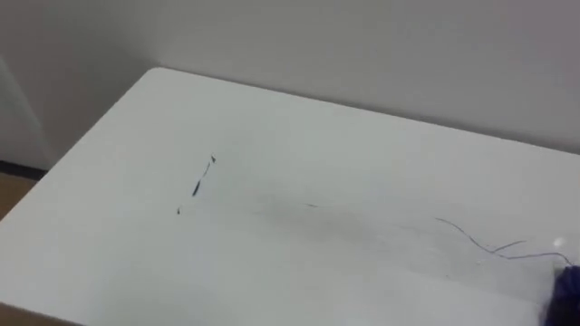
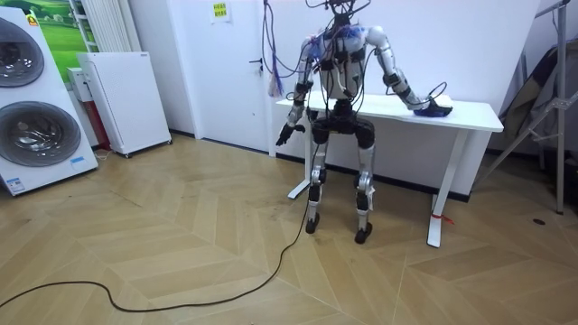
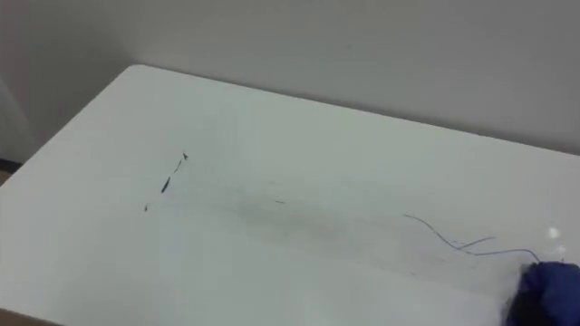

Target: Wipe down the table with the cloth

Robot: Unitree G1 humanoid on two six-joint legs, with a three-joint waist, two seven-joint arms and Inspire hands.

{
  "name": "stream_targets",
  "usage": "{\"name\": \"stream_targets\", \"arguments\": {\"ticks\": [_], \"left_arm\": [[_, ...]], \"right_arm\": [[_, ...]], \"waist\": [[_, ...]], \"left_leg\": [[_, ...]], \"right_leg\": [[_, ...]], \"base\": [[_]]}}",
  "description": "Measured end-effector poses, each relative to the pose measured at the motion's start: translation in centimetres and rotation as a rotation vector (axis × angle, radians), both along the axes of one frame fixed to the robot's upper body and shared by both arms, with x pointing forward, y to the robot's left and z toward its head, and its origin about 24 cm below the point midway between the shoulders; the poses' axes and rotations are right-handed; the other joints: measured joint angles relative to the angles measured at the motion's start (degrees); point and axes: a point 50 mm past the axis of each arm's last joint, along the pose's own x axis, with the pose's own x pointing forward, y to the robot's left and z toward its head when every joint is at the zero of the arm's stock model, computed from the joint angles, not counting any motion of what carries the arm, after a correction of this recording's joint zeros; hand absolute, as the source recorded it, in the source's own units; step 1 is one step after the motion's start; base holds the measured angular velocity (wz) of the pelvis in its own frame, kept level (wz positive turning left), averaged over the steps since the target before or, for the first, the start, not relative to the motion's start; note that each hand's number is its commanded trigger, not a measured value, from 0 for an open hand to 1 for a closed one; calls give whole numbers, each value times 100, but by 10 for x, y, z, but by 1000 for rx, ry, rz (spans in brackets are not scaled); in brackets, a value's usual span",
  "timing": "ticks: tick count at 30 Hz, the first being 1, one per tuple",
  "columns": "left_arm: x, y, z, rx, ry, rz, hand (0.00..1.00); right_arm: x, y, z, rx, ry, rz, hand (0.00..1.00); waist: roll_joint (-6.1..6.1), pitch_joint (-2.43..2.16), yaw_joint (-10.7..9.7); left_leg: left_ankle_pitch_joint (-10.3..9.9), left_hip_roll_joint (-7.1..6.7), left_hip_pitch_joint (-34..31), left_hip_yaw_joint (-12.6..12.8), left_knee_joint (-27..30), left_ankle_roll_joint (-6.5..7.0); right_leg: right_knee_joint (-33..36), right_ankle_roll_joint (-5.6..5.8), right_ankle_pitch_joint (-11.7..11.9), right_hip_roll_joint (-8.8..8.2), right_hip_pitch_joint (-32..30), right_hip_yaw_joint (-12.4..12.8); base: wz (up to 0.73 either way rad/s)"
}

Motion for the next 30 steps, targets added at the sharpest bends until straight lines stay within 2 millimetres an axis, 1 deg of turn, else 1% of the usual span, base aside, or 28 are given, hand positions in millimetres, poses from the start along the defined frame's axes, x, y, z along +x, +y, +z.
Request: {"name": "stream_targets", "arguments": {"ticks": [1, 2, 3, 4, 5, 6, 7, 8, 9, 10, 11, 12, 13, 14, 15, 16, 17, 18, 19, 20, 21, 22, 23, 24, 25, 26, 29, 30], "left_arm": [[-1, -1, -1, -2, 5, -2, 0], [-1, -5, -2, -10, 16, -17, 0], [-1, -8, -3, -17, 20, -20, 0], [-2, -14, -6, -33, 25, -15, 0], [0, -20, -8, -42, 36, -34, 0], [2, -23, -8, -48, 36, -41, 0], [6, -27, -9, -55, 35, -48, 0], [10, -30, -10, -62, 29, -51, 0], [13, -32, -10, -65, 24, -52, 0], [16, -36, -10, -77, 15, -57, 0], [20, -41, -10, -95, -6, -62, 0], [20, -43, -9, -103, -11, -63, 0], [16, -44, -9, -114, -1, -62, 0], [6, -43, -10, -118, 25, -51, 0], [-2, -43, -10, -116, 42, -44, 0], [-18, -40, -10, -115, 80, -20, 0], [-28, -37, -10, -122, 101, 9, 0], [-29, -35, -9, -121, 105, 19, 0], [-32, -30, -8, -118, 104, 41, 0], [-33, -24, -6, -105, 104, 59, 0], [-35, -20, -5, -95, 109, 63, 0], [-40, -14, -3, -81, 118, 87, 0], [-42, -7, -1, -65, 114, 118, 0], [-43, -4, 0, -58, 111, 129, 0], [-43, 1, 2, -46, 106, 142, 0], [-40, 2, 2, -43, 101, 138, 0], [-30, -4, -1, -67, 90, 112, 0], [-27, -7, -2, -75, 85, 92, 0]], "right_arm": [[4, 3, -1, 3, 3, 1, 100], [14, 9, 0, 3, 6, 12, 100], [21, 11, 1, 0, 6, 28, 100], [37, 22, 3, -14, 10, 91, 100], [55, 41, 7, -20, 7, 200, 100], [66, 54, 9, -21, 7, 274, 100], [89, 83, 14, -27, 4, 444, 100], [113, 117, 20, -6, -10, 606, 100], [124, 136, 24, 7, -16, 690, 100], [142, 166, 31, 34, -32, 824, 100], [153, 187, 36, 61, -46, 916, 100], [156, 193, 38, 68, -47, 948, 100], [159, 197, 39, 75, -38, 981, 100], [155, 192, 34, 85, -23, 962, 100], [152, 190, 32, 88, -22, 954, 100], [148, 185, 29, 86, -26, 955, 100], [139, 176, 25, 85, -41, 934, 100], [134, 171, 23, 83, -50, 912, 100], [121, 155, 19, 82, -68, 849, 100], [106, 135, 16, 56, -70, 774, 100], [98, 124, 15, 48, -70, 729, 100], [84, 105, 12, 30, -68, 642, 100], [73, 90, 9, 19, -62, 557, 100], [69, 83, 7, 17, -55, 518, 100], [62, 73, 3, 13, -36, 459, 100], [57, 66, 1, 12, -19, 425, 100], [59, 63, -2, 40, -10, 394, 100], [66, 65, -2, 52, -9, 400, 100]], "waist": [[15, -5, 45], [45, 10, 179], [76, 18, 248], [137, 29, 365], [181, 54, 453], [198, 65, 516], [220, 83, 644], [223, 99, 769], [215, 104, 845], [207, 152, 945], [193, 167, 1016], [182, 164, 1021], [158, 165, 1021], [142, 156, 1018], [142, 154, 992], [142, 152, 886], [120, 144, 791], [98, 144, 758], [65, 134, 681], [45, 127, 653], [44, 123, 653], [45, 82, 637], [32, 72, 620], [24, 65, 608], [2, 49, 592], [-8, 33, 587], [7, 28, 572], [7, 28, 598]], "left_leg": [[-15, 6, 21, -3, 7, 3], [-49, 7, 65, -18, -8, -16], [-61, 14, 74, -26, -10, -12], [-68, 20, 77, -94, -13, -7], [-70, 23, 77, -188, -13, -6], [-71, 21, 76, -241, -15, -6], [-75, 15, 70, -379, -16, -1], [-84, 7, 49, -536, -28, 13], [-70, 6, 23, -598, -37, -5], [8, 7, -17, -730, -72, -79], [90, -5, -54, -869, -156, -100], [122, -23, -98, -966, -174, -108], [216, -57, -125, -1034, -226, -90], [292, -94, -109, -1048, -319, -91], [314, -113, -77, -1046, -345, -85], [325, -138, -27, -1038, -361, -82], [331, -165, -22, -1021, -361, -71], [335, -181, -16, -1000, -369, -63], [351, -218, -7, -939, -392, -37], [369, -263, 33, -881, -429, -8], [375, -287, 69, -831, -461, 9], [362, -324, 125, -780, -508, 47], [336, -345, 189, -764, -510, 84], [323, -349, 194, -764, -505, 95], [268, -355, 252, -768, -505, 110], [223, -360, 304, -767, -477, 127], [154, -378, 340, -768, -354, 156], [133, -378, 339, -771, -312, 160]], "right_leg": [[-21, -27, 19, 34, 4, 16], [-73, -84, 57, 92, -13, 22], [-76, -118, 89, 129, -46, 33], [-81, -178, 146, 199, -105, 30], [-79, -236, 183, 267, -140, 29], [-76, -263, 200, 295, -165, 40], [-64, -293, 213, 360, -219, 95], [-63, -333, 206, 421, -261, 112], [-72, -344, 177, 443, -293, 109], [-92, -352, 126, 476, -304, 75], [-126, -387, 83, 491, -286, 58], [-167, -402, 57, 502, -275, 58], [-164, -423, -31, 496, -287, 80], [-164, -463, -75, 468, -221, 83], [-183, -456, -102, 451, -171, 75], [-204, -437, -143, 418, -59, 2], [-289, -416, -156, 393, 67, -70], [-354, -400, -167, 378, 123, -73], [-432, -369, -185, 339, 241, -78], [-457, -319, -216, 282, 304, -69], [-453, -291, -234, 251, 340, -69], [-453, -265, -252, 208, 386, -67], [-454, -244, -263, 187, 451, -71], [-454, -239, -264, 183, 491, -84], [-448, -225, -271, 176, 563, -129], [-440, -215, -277, 166, 627, -194], [-348, -187, -291, 142, 680, -211], [-339, -184, -288, 146, 683, -196]], "base": [[-60], [-56], [-76], [-67], [-57], [-41], [-27], [-18], [10], [46], [69], [103], [111], [100], [71], [57], [57], [66], [58], [49], [16], [-7], [-9], [-4], [0], [-3], [-3], [-9]]}}
